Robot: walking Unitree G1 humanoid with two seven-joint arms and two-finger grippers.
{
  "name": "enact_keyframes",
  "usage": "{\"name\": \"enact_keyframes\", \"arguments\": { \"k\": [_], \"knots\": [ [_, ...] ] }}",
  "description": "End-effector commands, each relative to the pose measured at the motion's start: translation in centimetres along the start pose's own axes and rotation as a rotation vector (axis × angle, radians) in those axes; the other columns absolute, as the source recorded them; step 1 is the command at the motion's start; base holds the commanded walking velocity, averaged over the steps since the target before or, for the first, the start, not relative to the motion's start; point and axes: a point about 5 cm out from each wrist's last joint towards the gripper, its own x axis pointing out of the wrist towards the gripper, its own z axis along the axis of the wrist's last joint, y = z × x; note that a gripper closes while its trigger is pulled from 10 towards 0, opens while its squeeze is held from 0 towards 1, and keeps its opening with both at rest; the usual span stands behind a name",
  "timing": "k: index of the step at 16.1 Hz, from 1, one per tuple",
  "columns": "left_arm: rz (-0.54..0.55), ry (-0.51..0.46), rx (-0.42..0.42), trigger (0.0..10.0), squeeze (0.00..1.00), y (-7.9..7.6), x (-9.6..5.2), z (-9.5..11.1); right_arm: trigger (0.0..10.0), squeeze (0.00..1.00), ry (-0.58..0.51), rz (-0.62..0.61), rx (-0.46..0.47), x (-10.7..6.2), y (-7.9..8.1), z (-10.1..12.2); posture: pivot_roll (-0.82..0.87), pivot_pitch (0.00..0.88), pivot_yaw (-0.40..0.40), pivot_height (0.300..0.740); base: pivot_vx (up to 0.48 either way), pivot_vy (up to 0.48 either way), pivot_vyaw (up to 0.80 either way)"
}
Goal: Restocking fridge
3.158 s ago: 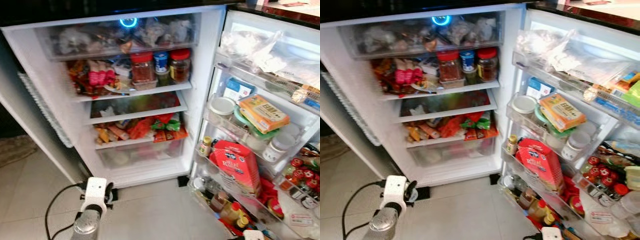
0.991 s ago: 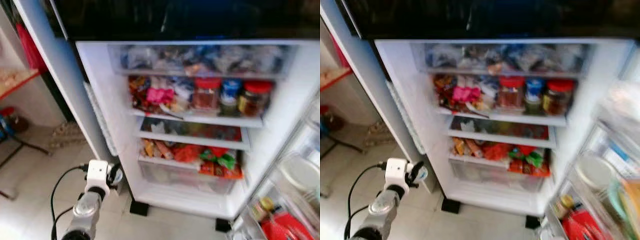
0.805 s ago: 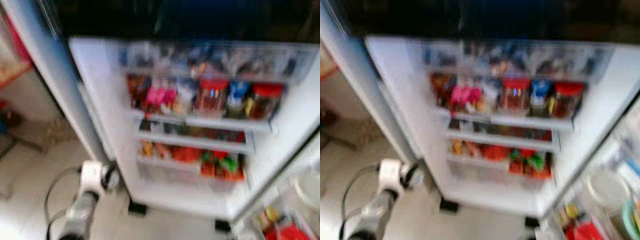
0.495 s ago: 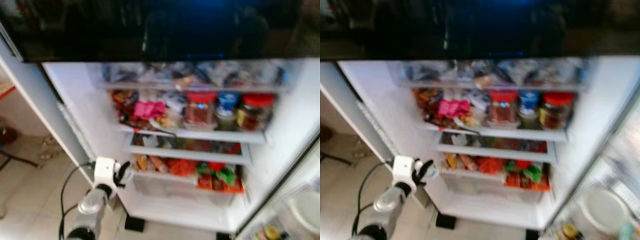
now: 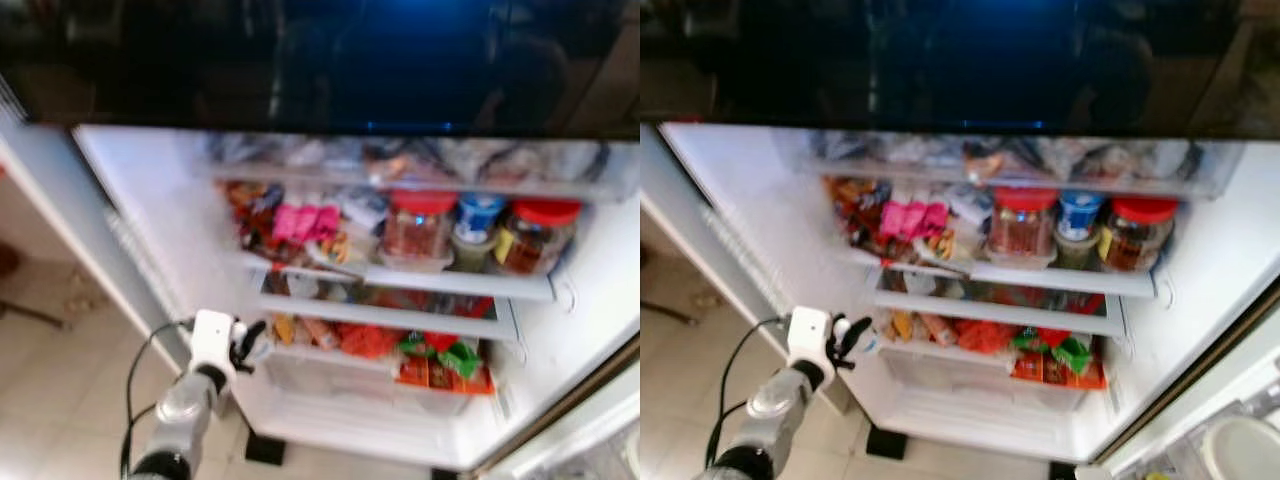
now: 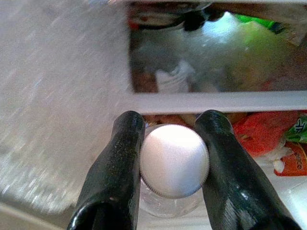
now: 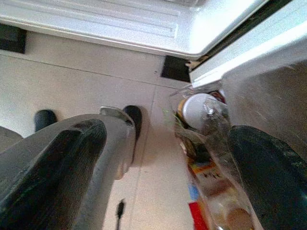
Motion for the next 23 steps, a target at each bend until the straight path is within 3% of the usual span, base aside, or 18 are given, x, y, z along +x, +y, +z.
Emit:
{"name": "enact_keyframes", "arguments": {
  "k": [1,4,8,23],
  "knots": [
    [0.004,0.01,-0.006,10.0,0.0,0.4,-0.2,-0.1,10.0,0.0,-0.006,-0.021,-0.003,0.0,-0.5,0.1,0.03,0.021,0.038,0.74,0.0,0.0,0.0],
    [-0.002,-0.005,0.001,10.0,0.0,0.2,0.0,0.3,10.0,0.0,0.006,-0.026,-0.014,0.0,-0.6,0.0,0.03,0.022,0.037,0.735,0.0,0.0,0.0],
    [-0.023,-0.007,0.02,10.0,0.0,-0.3,0.4,0.5,10.0,0.0,-0.008,0.003,0.003,-0.1,-0.5,-0.1,0.02,0.024,0.037,0.67,0.0,0.0,0.0],
    [-0.071,-0.062,0.043,10.0,0.0,-1.5,1.2,2.1,10.0,0.0,-0.003,0.026,0.014,-0.2,-0.4,-0.3,0.03,0.036,0.037,0.65,0.0,0.0,0.0]
  ]
}}
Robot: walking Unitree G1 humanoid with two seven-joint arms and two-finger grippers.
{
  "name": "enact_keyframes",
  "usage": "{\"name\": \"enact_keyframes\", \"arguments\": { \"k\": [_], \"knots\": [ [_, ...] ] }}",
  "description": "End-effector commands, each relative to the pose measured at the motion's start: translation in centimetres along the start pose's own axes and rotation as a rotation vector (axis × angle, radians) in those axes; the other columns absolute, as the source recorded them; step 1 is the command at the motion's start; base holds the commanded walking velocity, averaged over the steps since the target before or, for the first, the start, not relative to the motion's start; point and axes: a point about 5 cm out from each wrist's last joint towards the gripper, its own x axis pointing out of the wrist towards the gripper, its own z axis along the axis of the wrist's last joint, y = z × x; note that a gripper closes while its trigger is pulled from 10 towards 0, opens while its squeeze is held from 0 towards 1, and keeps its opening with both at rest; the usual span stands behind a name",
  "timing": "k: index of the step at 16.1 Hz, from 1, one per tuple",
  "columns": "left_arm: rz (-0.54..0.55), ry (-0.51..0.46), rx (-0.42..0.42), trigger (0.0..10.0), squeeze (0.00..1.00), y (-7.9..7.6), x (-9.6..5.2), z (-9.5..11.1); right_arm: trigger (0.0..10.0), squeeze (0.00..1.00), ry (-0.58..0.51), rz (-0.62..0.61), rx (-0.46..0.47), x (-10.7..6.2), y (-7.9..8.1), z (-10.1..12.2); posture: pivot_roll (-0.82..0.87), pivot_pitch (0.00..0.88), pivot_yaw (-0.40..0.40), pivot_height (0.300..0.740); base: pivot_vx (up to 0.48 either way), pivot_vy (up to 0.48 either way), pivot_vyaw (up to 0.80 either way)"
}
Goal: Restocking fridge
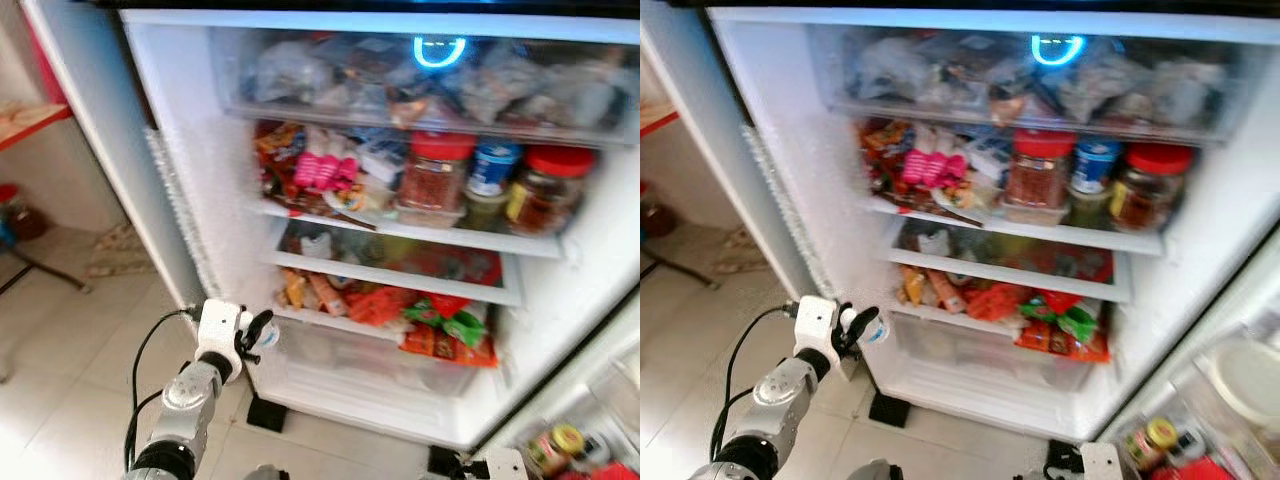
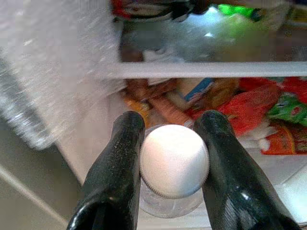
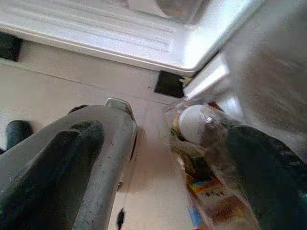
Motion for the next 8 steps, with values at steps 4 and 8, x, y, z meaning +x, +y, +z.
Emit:
{"name": "enact_keyframes", "arguments": {
  "k": [4,8],
  "knots": [
    [-0.02,0.002,0.018,10.0,0.0,-0.17,0.15,0.22,10.0,0.0,0.1,0.01,0.002,-0.53,0.21,-2.49,0.02,0.036,0.037,0.65,0.0,0.0,0.0],
    [-0.027,0.003,0.033,10.0,0.0,-0.21,0.22,0.38,10.0,0.0,0.106,0.016,0.0,-0.53,0.25,-2.51,0.02,0.036,0.037,0.65,0.0,0.0,0.0]
  ]
}}
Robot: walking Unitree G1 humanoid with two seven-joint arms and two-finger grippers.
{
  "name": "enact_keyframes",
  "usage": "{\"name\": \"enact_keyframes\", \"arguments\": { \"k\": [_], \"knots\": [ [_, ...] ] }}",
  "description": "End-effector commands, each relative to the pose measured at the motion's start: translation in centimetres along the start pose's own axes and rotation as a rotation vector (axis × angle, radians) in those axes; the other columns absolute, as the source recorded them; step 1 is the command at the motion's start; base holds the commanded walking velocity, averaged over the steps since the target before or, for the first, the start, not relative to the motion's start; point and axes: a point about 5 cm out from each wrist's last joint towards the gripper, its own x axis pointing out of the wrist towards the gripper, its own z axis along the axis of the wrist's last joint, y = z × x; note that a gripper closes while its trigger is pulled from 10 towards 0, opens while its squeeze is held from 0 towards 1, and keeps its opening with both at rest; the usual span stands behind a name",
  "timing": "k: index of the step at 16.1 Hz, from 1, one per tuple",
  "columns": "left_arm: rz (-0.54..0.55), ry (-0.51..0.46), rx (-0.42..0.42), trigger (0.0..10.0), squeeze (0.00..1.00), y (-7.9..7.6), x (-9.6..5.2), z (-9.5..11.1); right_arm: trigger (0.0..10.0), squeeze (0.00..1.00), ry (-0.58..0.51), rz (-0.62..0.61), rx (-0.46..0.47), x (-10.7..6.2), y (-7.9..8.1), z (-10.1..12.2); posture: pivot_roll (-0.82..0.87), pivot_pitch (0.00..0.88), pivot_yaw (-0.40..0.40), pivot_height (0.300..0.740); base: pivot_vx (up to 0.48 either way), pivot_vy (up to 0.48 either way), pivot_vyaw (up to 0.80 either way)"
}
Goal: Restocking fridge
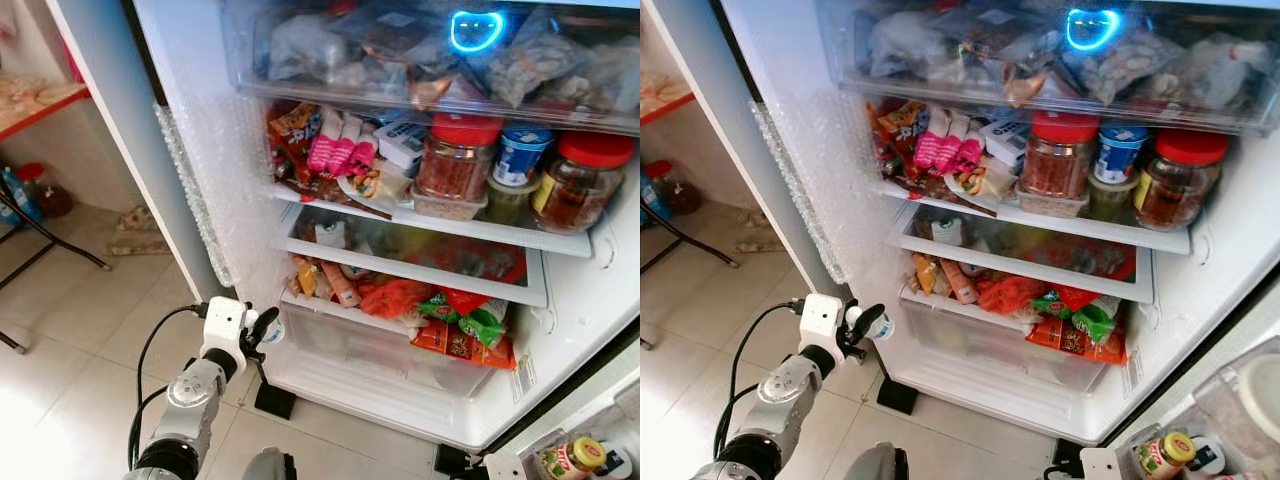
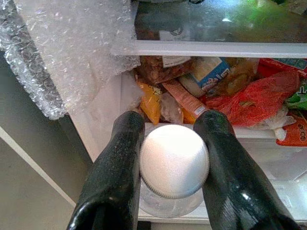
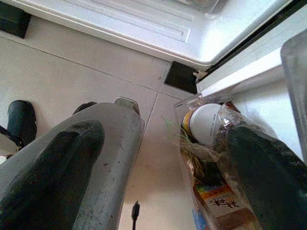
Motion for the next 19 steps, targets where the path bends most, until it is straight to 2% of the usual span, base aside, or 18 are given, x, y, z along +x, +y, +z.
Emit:
{"name": "enact_keyframes", "arguments": {
  "k": [1,10,13,14,19],
  "knots": [
    [-0.006,-0.005,0.029,10.0,0.0,0.2,0.1,0.5,10.0,0.0,0.071,0.01,0.003,-0.3,0.3,-1.8,0.03,0.036,0.038,0.65,0.251,0.0,0.0],
    [-0.038,-0.013,0.06,10.0,0.0,-0.1,0.5,0.9,10.0,0.0,0.067,0.015,0.015,-0.3,0.3,-1.8,0.02,0.036,0.039,0.65,0.287,0.0,0.0],
    [-0.108,-0.004,0.145,10.0,0.0,-1.0,0.5,0.9,10.0,0.0,0.07,0.017,0.011,-0.3,0.3,-1.9,0.03,0.035,0.039,0.65,0.323,0.0,0.0],
    [-0.11,-0.006,0.143,10.0,0.0,-1.1,0.5,0.9,10.0,0.0,0.072,0.019,0.008,-0.3,0.3,-1.9,0.03,0.034,0.038,0.65,0.337,0.0,0.0],
    [-0.176,-0.014,0.258,10.0,0.0,-1.5,0.8,1.5,10.0,0.0,0.073,0.022,0.012,-0.4,0.3,-1.9,0.03,0.037,0.039,0.65,0.34,0.0,0.0]
  ]
}}
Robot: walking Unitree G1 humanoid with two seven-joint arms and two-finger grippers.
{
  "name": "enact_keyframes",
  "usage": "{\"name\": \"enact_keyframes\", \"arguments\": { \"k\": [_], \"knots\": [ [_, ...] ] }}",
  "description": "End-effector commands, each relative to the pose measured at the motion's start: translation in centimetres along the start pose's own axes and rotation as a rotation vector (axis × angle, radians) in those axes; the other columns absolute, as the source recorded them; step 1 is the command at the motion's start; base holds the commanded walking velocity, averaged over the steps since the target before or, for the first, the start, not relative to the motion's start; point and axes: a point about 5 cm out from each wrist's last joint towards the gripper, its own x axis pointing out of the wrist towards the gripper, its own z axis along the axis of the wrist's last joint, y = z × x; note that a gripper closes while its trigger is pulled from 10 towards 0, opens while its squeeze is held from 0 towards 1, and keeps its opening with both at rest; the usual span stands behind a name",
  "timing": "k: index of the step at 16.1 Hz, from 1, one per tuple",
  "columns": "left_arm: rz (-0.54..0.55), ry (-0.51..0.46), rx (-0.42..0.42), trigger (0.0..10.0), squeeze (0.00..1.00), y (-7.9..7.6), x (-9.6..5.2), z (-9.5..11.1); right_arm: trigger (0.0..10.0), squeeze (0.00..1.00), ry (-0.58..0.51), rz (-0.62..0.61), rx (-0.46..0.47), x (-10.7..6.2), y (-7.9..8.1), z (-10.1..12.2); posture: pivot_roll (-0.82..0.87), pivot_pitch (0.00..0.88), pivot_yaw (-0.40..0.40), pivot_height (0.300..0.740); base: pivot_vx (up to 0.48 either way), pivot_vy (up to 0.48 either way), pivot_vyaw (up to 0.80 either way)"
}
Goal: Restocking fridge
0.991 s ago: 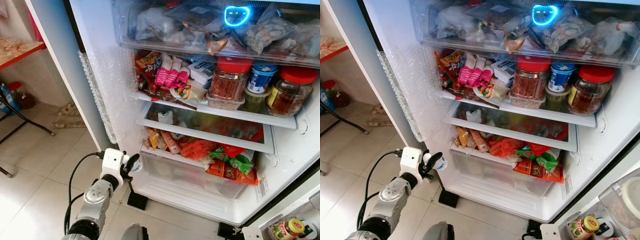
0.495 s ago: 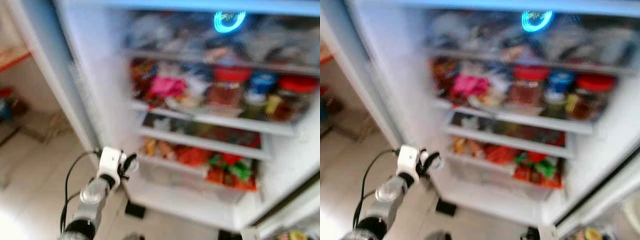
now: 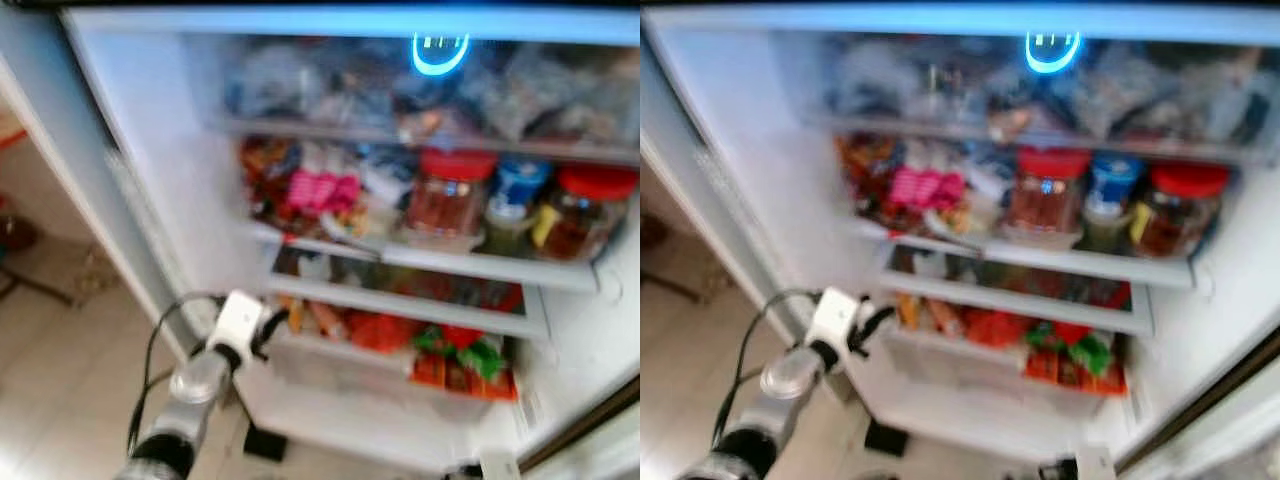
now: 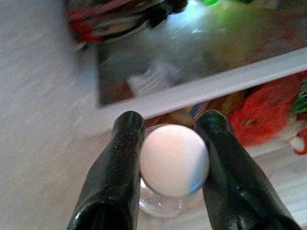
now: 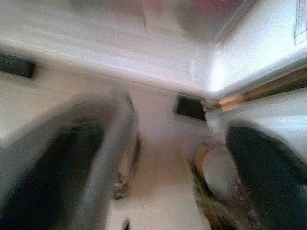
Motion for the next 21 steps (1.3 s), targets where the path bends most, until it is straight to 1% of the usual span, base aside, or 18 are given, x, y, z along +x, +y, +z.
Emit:
{"name": "enact_keyframes", "arguments": {
  "k": [1,2,3,5,7,8,9,12,13,14,15,16,17,18,19,20,21],
  "knots": [
    [-0.022,-0.008,0.064,10.0,0.0,0.4,0.0,0.4,10.0,0.0,0.09,-0.016,0.001,-0.5,-0.4,-2.3,0.03,0.037,0.039,0.65,0.334,0.0,0.0],
    [-0.06,-0.011,0.118,10.0,0.0,0.2,0.1,0.8,10.0,0.0,0.09,-0.015,0.002,-0.6,-0.4,-2.3,0.03,0.038,0.04,0.65,0.311,0.0,0.0],
    [-0.073,-0.019,0.149,10.0,0.0,0.2,0.1,1.0,10.0,0.0,0.092,-0.015,0.002,-0.6,-0.4,-2.3,0.03,0.038,0.042,0.65,0.304,0.0,0.0],
    [-0.07,-0.031,0.15,10.0,0.0,0.2,0.3,1.3,10.0,0.0,0.092,-0.014,0.002,-0.6,-0.3,-2.3,0.03,0.038,0.041,0.65,0.274,0.0,0.0],
    [-0.088,-0.034,0.184,10.0,0.0,0.0,0.4,1.5,10.0,0.0,0.092,-0.013,0.003,-0.5,-0.3,-2.3,0.03,0.039,0.041,0.65,0.126,0.0,0.0],
    [-0.113,-0.033,0.235,10.0,0.0,-0.3,0.4,1.6,10.0,0.0,0.093,-0.013,0.002,-0.5,-0.3,-2.3,0.03,0.039,0.041,0.65,0.0,0.0,0.0],
    [-0.138,-0.04,0.265,10.0,0.0,-0.6,0.4,1.7,10.0,0.0,0.093,-0.013,0.002,-0.5,-0.3,-2.3,0.03,0.039,0.041,0.65,0.0,0.0,0.0],
    [-0.284,-0.046,0.375,10.0,0.0,-2.1,0.4,2.2,10.0,0.0,0.094,-0.011,0.001,-0.5,-0.3,-2.3,0.03,0.041,0.043,0.65,0.0,0.0,0.0],
    [-0.371,-0.042,0.394,10.0,0.0,-3.1,0.4,2.7,10.0,0.0,0.094,-0.009,0.003,-0.6,-0.3,-2.4,0.03,0.041,0.043,0.65,0.0,0.0,0.0],
    [-0.399,-0.042,0.393,10.0,0.0,-3.3,0.3,3.0,10.0,0.0,0.094,-0.008,0.004,-0.6,-0.3,-2.4,0.03,0.041,0.043,0.65,0.0,0.0,0.0],
    [-0.471,-0.049,0.399,10.0,0.0,-4.1,0.2,3.8,10.0,0.0,0.094,-0.006,0.003,-0.6,-0.3,-2.4,0.03,0.043,0.044,0.65,0.0,0.0,0.0],
    [-0.517,-0.06,0.38,10.0,0.0,-4.6,0.0,4.6,10.0,0.0,0.094,-0.004,0.003,-0.5,-0.2,-2.3,0.03,0.043,0.043,0.65,0.0,0.0,0.0],
    [-0.547,-0.081,0.393,10.0,0.0,-4.9,-0.2,5.3,10.0,0.0,0.094,-0.003,0.003,-0.5,-0.2,-2.3,0.03,0.042,0.044,0.65,0.0,0.0,0.0],
    [-0.558,-0.098,0.469,10.0,0.0,-4.8,-0.2,5.9,10.0,0.0,0.094,-0.003,0.004,-0.5,-0.2,-2.3,0.03,0.043,0.045,0.65,0.0,0.0,0.0],
    [-0.546,-0.132,0.551,10.0,0.0,-4.6,-0.1,6.6,10.0,0.0,0.093,-0.004,0.006,-0.5,-0.1,-2.3,0.03,0.043,0.048,0.65,0.0,0.0,0.0],
    [-0.54,-0.143,0.567,10.0,0.0,-4.5,0.0,6.8,10.0,0.0,0.093,-0.004,0.007,-0.5,-0.1,-2.3,0.03,0.043,0.048,0.65,0.0,0.0,0.0],
    [-0.522,-0.161,0.628,10.0,0.0,-4.2,0.0,7.4,10.0,0.0,0.092,-0.004,0.009,-0.5,-0.1,-2.3,0.03,0.043,0.052,0.65,0.0,0.0,0.0]
  ]
}}
